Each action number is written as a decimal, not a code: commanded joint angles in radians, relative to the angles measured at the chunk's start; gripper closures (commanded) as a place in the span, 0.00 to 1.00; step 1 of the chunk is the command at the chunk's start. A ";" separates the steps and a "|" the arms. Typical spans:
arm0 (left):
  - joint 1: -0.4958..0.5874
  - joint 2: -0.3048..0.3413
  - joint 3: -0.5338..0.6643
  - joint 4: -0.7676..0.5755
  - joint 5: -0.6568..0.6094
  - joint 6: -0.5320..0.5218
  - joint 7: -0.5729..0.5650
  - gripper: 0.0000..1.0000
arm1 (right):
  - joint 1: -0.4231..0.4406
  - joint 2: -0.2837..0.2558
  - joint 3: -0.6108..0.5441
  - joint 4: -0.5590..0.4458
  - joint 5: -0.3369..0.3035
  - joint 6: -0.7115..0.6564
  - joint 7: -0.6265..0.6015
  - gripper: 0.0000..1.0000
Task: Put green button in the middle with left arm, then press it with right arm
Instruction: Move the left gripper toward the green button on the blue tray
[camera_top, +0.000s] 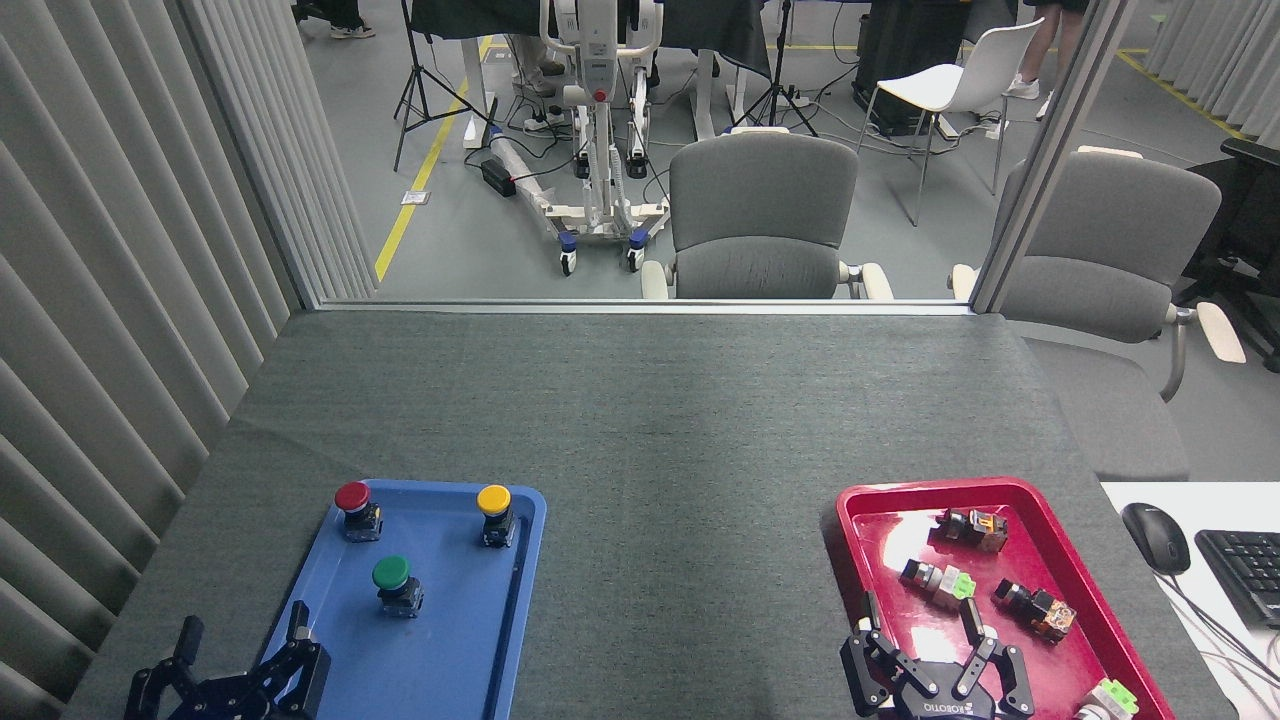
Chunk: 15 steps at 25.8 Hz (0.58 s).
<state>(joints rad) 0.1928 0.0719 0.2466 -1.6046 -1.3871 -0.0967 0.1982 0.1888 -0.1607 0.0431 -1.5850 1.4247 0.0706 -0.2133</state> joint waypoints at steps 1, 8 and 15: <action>0.001 -0.006 0.013 -0.003 0.028 -0.009 0.003 0.00 | -0.005 -0.010 0.001 -0.001 0.000 -0.003 0.008 0.01; 0.011 -0.012 0.011 0.002 0.051 -0.034 0.013 0.00 | 0.012 -0.003 0.009 0.005 0.000 -0.005 0.009 0.01; 0.011 -0.012 0.005 0.017 0.059 -0.044 0.015 0.00 | 0.005 -0.006 0.009 0.034 -0.004 -0.008 -0.005 0.01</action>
<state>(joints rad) 0.2037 0.0593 0.2527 -1.5896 -1.3312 -0.1377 0.2118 0.1918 -0.1679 0.0504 -1.5550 1.4194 0.0675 -0.1973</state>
